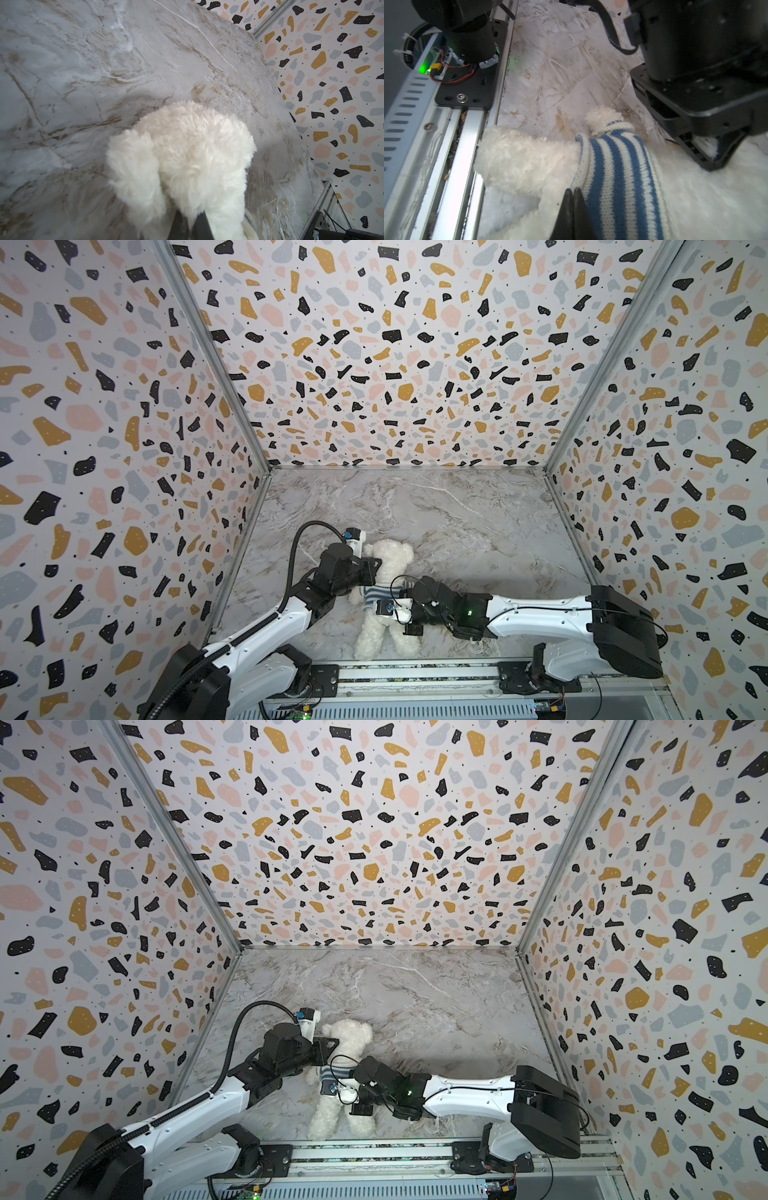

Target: Dress the teddy bear

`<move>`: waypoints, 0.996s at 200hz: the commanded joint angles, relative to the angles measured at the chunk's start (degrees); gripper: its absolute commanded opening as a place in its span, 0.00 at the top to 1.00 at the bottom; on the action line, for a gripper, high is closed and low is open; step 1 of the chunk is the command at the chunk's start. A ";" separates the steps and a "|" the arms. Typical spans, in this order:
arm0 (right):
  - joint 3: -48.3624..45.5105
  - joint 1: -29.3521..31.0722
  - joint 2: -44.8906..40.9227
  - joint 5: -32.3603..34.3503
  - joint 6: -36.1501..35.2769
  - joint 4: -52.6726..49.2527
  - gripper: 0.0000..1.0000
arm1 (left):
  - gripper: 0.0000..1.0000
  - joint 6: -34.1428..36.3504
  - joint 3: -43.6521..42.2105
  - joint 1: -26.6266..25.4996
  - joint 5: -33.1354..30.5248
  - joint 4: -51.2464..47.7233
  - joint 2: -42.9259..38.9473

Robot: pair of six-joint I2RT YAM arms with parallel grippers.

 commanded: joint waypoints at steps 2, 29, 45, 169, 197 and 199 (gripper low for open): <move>-1.26 1.40 -3.18 -3.35 -1.17 -1.26 1.00 | 1.00 -0.26 3.46 0.13 -1.73 1.26 -0.04; -3.61 1.85 -3.79 -4.32 -0.39 -0.22 1.00 | 1.00 -0.02 3.84 0.16 -2.37 1.28 0.59; -4.34 1.83 -3.67 -4.07 0.16 0.54 1.00 | 1.00 0.00 4.02 0.18 -2.39 1.27 1.03; -7.83 -6.41 -10.92 -0.33 12.43 6.64 0.74 | 1.00 1.02 1.59 0.18 1.33 9.34 8.83; -7.05 -7.66 -8.60 0.86 15.87 9.07 0.73 | 0.87 0.56 0.77 0.18 1.31 10.45 9.84; -7.07 -7.82 -8.31 0.86 16.06 9.35 0.73 | 0.83 0.54 0.70 0.13 1.26 10.26 9.84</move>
